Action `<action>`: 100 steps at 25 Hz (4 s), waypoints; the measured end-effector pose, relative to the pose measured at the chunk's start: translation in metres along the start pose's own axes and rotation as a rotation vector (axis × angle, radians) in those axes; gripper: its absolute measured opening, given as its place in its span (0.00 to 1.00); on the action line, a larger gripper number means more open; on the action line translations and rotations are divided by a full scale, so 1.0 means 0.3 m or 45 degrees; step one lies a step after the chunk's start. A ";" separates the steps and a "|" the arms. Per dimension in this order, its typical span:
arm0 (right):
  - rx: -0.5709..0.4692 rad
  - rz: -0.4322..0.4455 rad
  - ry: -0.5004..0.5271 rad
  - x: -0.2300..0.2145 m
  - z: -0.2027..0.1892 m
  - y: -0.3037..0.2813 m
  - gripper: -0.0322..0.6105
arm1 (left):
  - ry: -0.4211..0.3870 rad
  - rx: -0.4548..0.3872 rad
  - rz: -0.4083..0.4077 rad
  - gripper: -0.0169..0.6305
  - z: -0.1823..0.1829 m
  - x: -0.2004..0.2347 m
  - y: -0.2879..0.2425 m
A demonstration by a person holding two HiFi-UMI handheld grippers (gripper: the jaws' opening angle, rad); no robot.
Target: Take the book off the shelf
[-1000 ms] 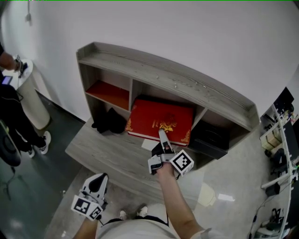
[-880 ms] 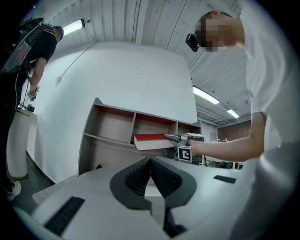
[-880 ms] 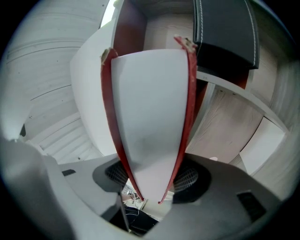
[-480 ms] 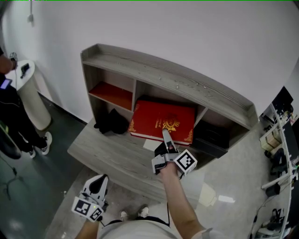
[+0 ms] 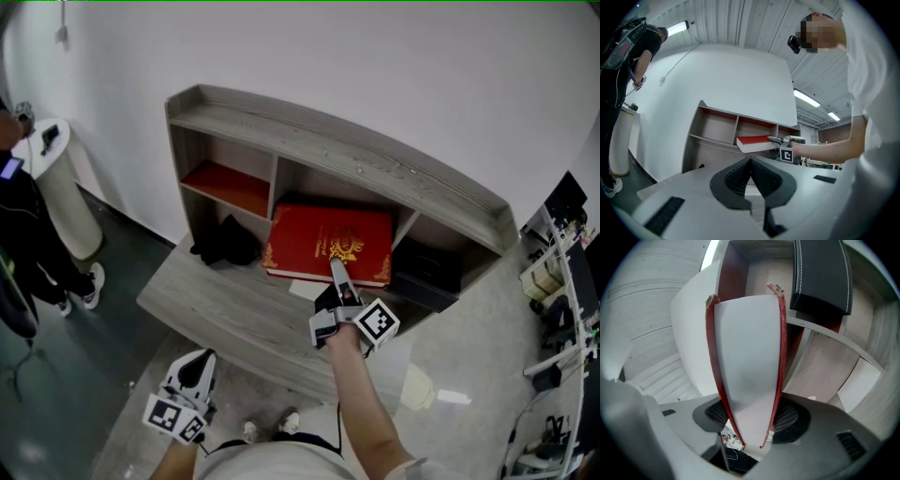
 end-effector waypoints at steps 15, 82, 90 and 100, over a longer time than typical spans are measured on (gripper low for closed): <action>0.003 -0.008 0.072 0.032 -0.010 0.044 0.45 | 0.016 -0.020 -0.045 0.05 0.020 0.008 0.005; -0.138 -0.294 1.048 0.207 0.425 0.927 0.45 | -0.272 -0.177 0.010 0.05 0.219 -0.123 0.055; -0.163 -0.462 1.145 0.146 0.490 1.055 0.45 | -0.341 -0.210 0.108 0.05 0.236 -0.115 0.121; -0.205 -0.398 1.108 0.124 0.504 1.019 0.44 | -0.359 -0.208 0.065 0.05 0.233 -0.180 0.053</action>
Point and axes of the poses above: the fingertips, and each gripper's own axes: y backward along the fingers, x to its left, z out of its top, the point moved 3 cm from there along y, backward along the fingers, and after that the axes turned 11 degrees about y, right-handed, at the moved point
